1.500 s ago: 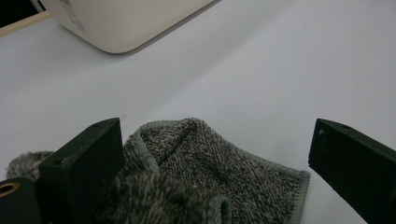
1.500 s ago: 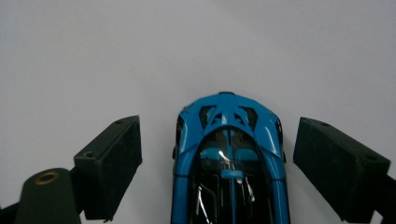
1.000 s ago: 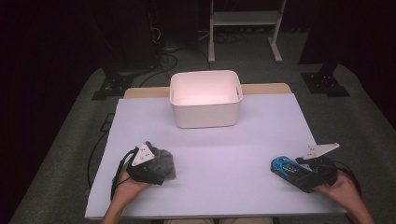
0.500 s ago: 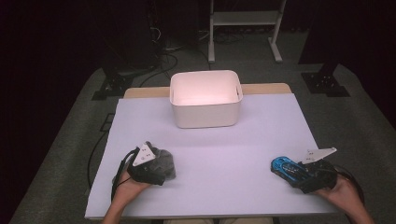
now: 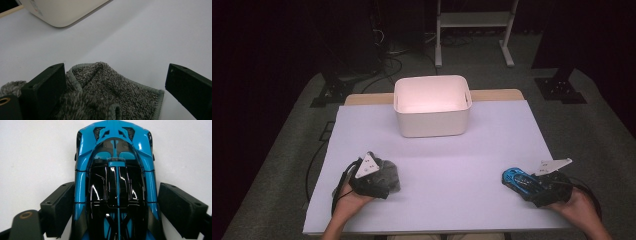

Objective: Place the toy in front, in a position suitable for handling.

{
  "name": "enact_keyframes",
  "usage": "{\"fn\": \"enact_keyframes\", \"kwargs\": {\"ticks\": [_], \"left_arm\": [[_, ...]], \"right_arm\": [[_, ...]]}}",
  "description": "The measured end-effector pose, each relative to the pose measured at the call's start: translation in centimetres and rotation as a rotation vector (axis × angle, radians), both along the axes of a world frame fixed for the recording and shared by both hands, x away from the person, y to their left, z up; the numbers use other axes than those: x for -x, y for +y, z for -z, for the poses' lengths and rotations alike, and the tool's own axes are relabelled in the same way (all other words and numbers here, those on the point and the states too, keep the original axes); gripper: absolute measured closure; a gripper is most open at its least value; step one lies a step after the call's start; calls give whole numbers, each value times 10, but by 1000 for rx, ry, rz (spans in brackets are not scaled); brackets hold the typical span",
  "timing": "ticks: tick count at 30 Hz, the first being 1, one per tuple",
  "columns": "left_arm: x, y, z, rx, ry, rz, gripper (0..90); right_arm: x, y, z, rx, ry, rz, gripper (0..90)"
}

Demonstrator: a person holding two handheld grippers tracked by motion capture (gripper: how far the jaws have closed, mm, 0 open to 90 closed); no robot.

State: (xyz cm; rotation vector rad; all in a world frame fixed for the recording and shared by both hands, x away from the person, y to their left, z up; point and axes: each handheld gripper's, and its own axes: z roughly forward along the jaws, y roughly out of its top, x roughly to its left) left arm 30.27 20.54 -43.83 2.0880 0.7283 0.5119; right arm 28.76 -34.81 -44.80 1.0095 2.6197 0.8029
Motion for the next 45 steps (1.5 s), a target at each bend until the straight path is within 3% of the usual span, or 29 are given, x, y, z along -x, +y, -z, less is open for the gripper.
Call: {"fn": "enact_keyframes", "kwargs": {"ticks": [5,26,41,45], "left_arm": [[0,-1,0,-3,0,2,26],[0,2,0,2,-3,-4,26],[0,2,0,2,-5,-6,26],[0,3,0,2,-6,-6,26]], "right_arm": [[1,2,-4,14,4,-15,248],[2,3,-5,19,-13,-35,251],[2,-3,-7,-18,-20,-34,253],[2,-6,-7,-50,-24,-31,253]]}}
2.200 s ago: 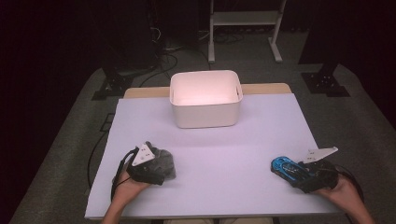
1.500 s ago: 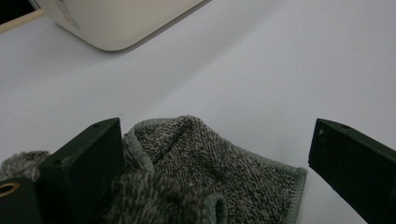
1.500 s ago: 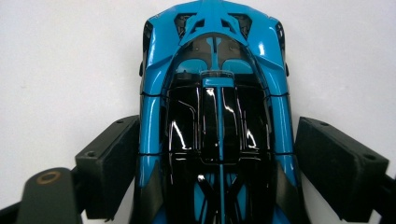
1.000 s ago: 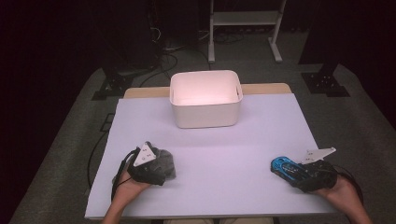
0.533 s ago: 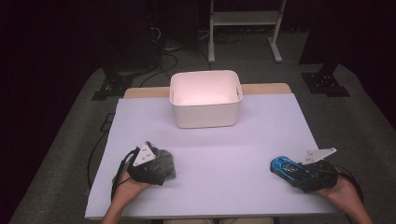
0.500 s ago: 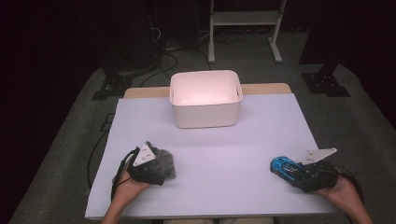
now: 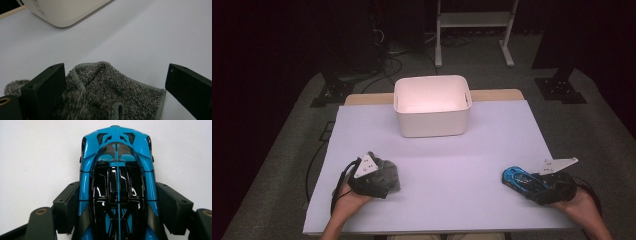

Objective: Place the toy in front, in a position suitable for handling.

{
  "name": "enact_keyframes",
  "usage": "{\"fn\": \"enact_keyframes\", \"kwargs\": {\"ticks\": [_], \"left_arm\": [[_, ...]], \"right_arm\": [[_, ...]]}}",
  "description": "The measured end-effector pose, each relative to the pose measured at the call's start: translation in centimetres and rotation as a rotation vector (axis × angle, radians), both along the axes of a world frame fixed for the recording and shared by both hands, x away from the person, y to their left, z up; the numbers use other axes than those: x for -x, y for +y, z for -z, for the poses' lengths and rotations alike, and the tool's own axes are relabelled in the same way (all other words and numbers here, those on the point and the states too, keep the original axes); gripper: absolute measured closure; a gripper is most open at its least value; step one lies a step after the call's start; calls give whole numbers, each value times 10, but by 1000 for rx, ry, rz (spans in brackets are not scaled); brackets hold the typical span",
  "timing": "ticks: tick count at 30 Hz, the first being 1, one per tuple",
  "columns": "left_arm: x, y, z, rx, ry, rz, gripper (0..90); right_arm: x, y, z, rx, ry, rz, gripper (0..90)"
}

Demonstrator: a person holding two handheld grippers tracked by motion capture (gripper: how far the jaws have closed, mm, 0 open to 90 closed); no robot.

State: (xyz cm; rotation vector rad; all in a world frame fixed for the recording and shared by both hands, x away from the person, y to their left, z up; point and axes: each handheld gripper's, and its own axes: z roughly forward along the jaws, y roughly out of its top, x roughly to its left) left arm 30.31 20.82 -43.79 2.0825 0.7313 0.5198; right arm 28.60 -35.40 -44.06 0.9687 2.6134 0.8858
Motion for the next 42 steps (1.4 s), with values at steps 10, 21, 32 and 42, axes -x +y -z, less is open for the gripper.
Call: {"fn": "enact_keyframes", "kwargs": {"ticks": [10,21,32,42], "left_arm": [[0,1,-1,2,0,-6,26],[0,1,-1,5,-2,-5,26],[0,4,-2,8,-5,-14,26],[0,5,-2,13,-2,-13,26]], "right_arm": [[1,2,-10,-59,-18,-22,253],[-19,35,-32,-119,-30,-139,253],[-42,101,-61,-104,-31,-334,253],[-55,155,-67,-98,-24,-464,253]]}}
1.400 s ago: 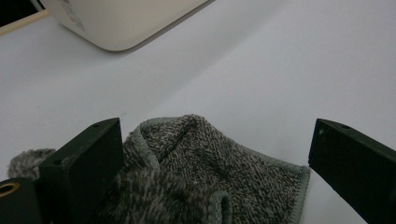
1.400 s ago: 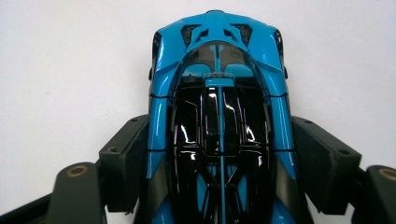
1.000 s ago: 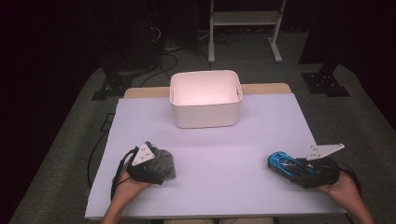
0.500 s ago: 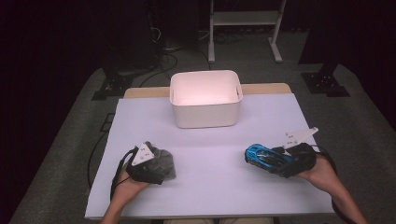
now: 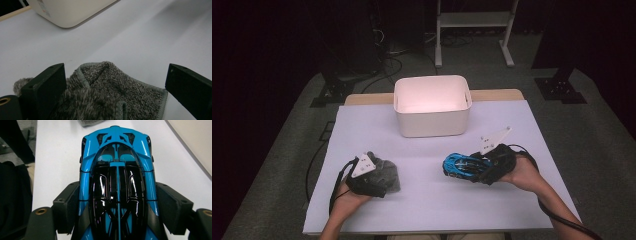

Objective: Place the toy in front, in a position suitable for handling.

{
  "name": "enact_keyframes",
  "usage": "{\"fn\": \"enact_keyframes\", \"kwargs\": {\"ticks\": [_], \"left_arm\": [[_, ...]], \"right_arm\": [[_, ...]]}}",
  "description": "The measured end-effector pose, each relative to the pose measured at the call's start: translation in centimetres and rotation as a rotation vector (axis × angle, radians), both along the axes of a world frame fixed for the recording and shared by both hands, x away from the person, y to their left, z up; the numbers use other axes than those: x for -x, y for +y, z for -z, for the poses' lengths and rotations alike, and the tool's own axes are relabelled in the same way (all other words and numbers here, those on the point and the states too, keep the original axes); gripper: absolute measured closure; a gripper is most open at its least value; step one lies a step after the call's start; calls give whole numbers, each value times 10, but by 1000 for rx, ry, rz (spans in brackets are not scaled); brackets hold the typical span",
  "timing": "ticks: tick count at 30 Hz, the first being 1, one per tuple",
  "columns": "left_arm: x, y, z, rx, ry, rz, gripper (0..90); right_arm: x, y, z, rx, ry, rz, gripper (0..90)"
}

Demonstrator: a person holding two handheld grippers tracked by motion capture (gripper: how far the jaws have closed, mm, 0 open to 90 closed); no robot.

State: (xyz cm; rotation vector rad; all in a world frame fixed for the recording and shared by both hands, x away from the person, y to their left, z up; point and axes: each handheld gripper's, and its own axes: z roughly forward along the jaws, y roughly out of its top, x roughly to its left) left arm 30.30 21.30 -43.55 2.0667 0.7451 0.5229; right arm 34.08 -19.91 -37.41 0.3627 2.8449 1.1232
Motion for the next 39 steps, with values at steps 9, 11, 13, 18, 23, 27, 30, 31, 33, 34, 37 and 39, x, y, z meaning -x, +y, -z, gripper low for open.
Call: {"fn": "enact_keyframes", "kwargs": {"ticks": [9,11,13,18,23,27,30,31,33,34,37,39], "left_arm": [[0,0,0,-2,4,4,27],[0,0,0,-4,5,5,27],[0,0,0,-7,6,7,27],[-1,1,0,-12,6,9,35],[-1,3,0,-11,8,5,37],[-1,3,0,-14,12,7,41],[-2,4,0,-15,15,-1,45],[-2,4,0,-15,15,-1,47],[-2,6,0,-18,17,-6,48],[-2,8,-1,-22,19,-10,52],[-3,12,-2,-23,13,-18,68],[-3,14,-3,-25,6,-31,78]], "right_arm": [[-8,29,12,28,27,-50,253],[-9,33,17,27,42,-52,253],[-9,37,23,36,45,-60,253],[-6,47,37,61,59,-88,253],[-5,55,48,83,48,-101,253],[-4,58,59,92,44,-121,252],[0,64,70,138,18,-142,251],[0,64,72,123,16,-142,251],[-1,63,72,121,17,-146,250],[-1,64,72,122,16,-149,249],[-2,63,72,112,30,-139,245],[-2,62,73,96,41,-132,242]]}}
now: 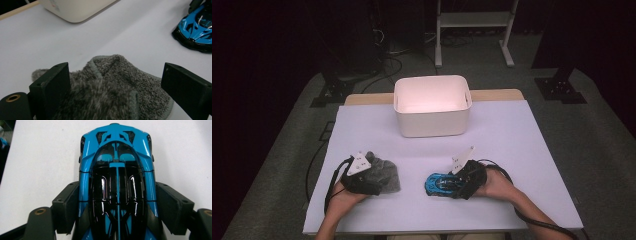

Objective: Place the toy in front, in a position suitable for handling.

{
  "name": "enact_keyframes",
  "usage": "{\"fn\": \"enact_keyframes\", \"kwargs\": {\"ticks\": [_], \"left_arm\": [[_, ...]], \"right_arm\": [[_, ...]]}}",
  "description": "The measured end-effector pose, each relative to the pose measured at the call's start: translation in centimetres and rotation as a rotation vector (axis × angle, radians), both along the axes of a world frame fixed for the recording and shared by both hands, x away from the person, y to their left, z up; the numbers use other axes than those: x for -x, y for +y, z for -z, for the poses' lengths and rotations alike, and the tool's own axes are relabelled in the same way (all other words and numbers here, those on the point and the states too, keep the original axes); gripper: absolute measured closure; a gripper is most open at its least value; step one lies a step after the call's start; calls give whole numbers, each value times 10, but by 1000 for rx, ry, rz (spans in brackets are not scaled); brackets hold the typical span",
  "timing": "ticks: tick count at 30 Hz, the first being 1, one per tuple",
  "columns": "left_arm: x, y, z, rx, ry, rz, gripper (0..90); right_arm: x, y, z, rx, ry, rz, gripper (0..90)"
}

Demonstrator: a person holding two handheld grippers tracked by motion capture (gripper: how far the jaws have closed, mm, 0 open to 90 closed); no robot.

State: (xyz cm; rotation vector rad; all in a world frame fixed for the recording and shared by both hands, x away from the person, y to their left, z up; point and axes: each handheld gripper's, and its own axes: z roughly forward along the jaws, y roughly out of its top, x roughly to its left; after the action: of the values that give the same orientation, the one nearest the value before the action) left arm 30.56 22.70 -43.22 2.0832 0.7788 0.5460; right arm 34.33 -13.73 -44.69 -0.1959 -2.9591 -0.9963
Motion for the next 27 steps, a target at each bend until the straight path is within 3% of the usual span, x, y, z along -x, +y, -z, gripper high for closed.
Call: {"fn": "enact_keyframes", "kwargs": {"ticks": [2,8,9,11,16,19,20,21,27], "left_arm": [[0,2,-1,-8,2,-2,94],[-1,9,-2,-37,-7,7,209],[-2,12,-2,-62,-13,1,221],[-3,13,-2,-58,-10,-2,243],[-8,16,1,-90,25,21,333],[-13,17,6,-97,88,38,374],[-13,17,6,-97,88,38,375],[-17,16,13,-103,134,52,377],[-22,18,17,-114,144,81,414]], "right_arm": [[-1,-1,0,-10,13,9,236],[3,-6,-4,-18,-6,19,234],[4,-12,-8,-47,-4,31,234],[4,-15,-11,-55,-7,40,234],[13,-33,-18,-57,-35,67,211],[18,-51,-17,-82,-47,102,215],[18,-55,-17,-89,-45,112,220],[19,-59,-17,-97,-49,117,222],[18,-73,-17,-130,-43,153,220]]}}
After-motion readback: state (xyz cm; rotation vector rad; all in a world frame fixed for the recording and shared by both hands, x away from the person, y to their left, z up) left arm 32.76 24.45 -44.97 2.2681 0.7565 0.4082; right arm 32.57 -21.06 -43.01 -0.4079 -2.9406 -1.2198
